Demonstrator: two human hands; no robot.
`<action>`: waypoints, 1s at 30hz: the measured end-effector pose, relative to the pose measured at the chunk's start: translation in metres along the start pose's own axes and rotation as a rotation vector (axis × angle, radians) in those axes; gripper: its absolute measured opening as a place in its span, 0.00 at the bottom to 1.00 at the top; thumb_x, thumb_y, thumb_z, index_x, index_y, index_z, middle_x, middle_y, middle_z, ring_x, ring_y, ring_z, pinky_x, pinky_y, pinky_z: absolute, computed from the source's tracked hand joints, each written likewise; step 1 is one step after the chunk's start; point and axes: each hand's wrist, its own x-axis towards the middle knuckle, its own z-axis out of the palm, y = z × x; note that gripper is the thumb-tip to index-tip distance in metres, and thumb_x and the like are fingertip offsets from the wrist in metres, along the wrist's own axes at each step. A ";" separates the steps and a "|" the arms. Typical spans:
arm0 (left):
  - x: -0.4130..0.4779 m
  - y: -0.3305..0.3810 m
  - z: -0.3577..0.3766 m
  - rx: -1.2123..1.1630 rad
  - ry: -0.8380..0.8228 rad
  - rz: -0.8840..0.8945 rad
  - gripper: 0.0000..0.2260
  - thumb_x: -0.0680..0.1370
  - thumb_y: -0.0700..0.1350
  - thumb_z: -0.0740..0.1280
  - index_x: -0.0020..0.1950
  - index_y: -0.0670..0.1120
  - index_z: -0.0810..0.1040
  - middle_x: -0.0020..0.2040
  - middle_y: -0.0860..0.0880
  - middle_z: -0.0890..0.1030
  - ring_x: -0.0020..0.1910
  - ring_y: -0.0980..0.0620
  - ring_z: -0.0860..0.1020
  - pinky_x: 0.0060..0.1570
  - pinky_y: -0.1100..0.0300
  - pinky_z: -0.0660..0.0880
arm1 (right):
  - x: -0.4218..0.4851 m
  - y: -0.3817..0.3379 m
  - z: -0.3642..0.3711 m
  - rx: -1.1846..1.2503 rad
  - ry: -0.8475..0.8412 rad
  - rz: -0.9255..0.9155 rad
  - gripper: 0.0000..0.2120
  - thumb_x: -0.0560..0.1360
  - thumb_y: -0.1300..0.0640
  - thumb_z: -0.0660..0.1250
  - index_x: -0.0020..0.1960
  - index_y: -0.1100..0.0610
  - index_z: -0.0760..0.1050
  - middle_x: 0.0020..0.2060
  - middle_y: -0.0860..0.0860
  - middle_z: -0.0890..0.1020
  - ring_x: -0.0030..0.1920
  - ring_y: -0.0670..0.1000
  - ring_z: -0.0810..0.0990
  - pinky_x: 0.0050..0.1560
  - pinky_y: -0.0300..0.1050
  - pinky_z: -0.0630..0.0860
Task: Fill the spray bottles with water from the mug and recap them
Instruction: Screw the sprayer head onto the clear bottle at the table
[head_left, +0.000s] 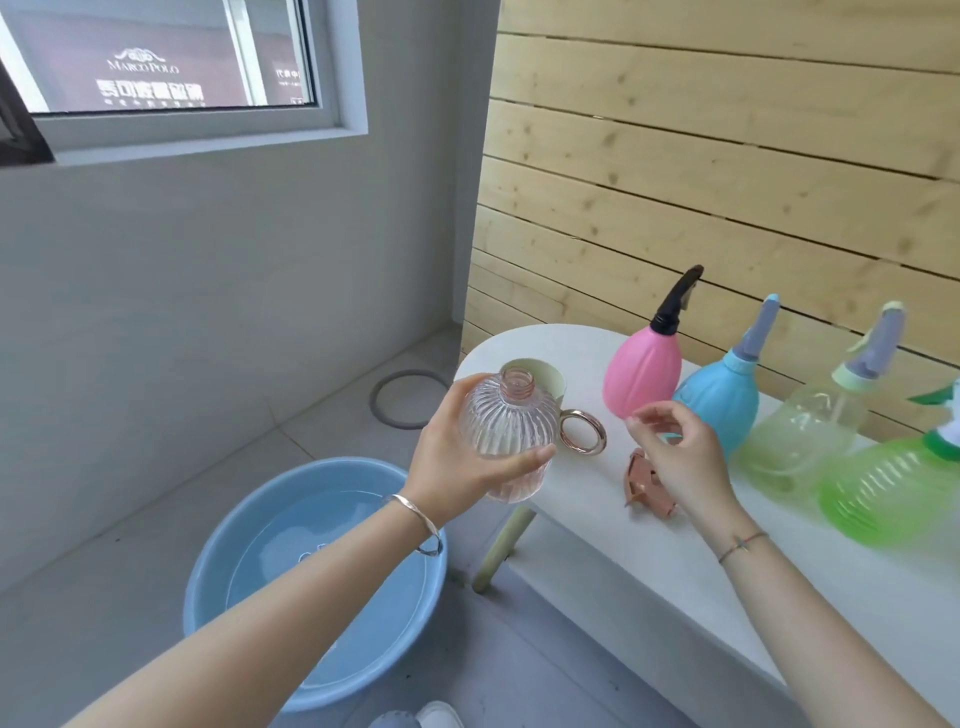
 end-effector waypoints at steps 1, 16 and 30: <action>0.000 0.001 0.005 -0.005 -0.007 -0.001 0.37 0.55 0.63 0.78 0.62 0.59 0.70 0.57 0.61 0.78 0.59 0.63 0.75 0.61 0.67 0.69 | 0.000 0.007 -0.013 -0.098 -0.037 0.019 0.05 0.73 0.56 0.71 0.47 0.56 0.77 0.43 0.46 0.80 0.48 0.50 0.76 0.48 0.43 0.71; -0.016 0.005 0.065 -0.068 -0.144 0.005 0.40 0.56 0.62 0.80 0.65 0.56 0.71 0.60 0.60 0.78 0.61 0.65 0.74 0.61 0.73 0.67 | -0.027 0.043 -0.051 -0.338 -0.282 0.127 0.11 0.62 0.45 0.78 0.41 0.47 0.81 0.43 0.38 0.82 0.38 0.45 0.76 0.47 0.42 0.72; -0.020 0.008 0.133 -0.101 -0.289 0.001 0.40 0.56 0.61 0.80 0.63 0.52 0.71 0.58 0.56 0.79 0.60 0.59 0.76 0.64 0.59 0.71 | -0.025 -0.023 -0.143 0.492 0.072 0.129 0.11 0.76 0.59 0.67 0.58 0.58 0.79 0.44 0.48 0.82 0.45 0.48 0.80 0.55 0.40 0.77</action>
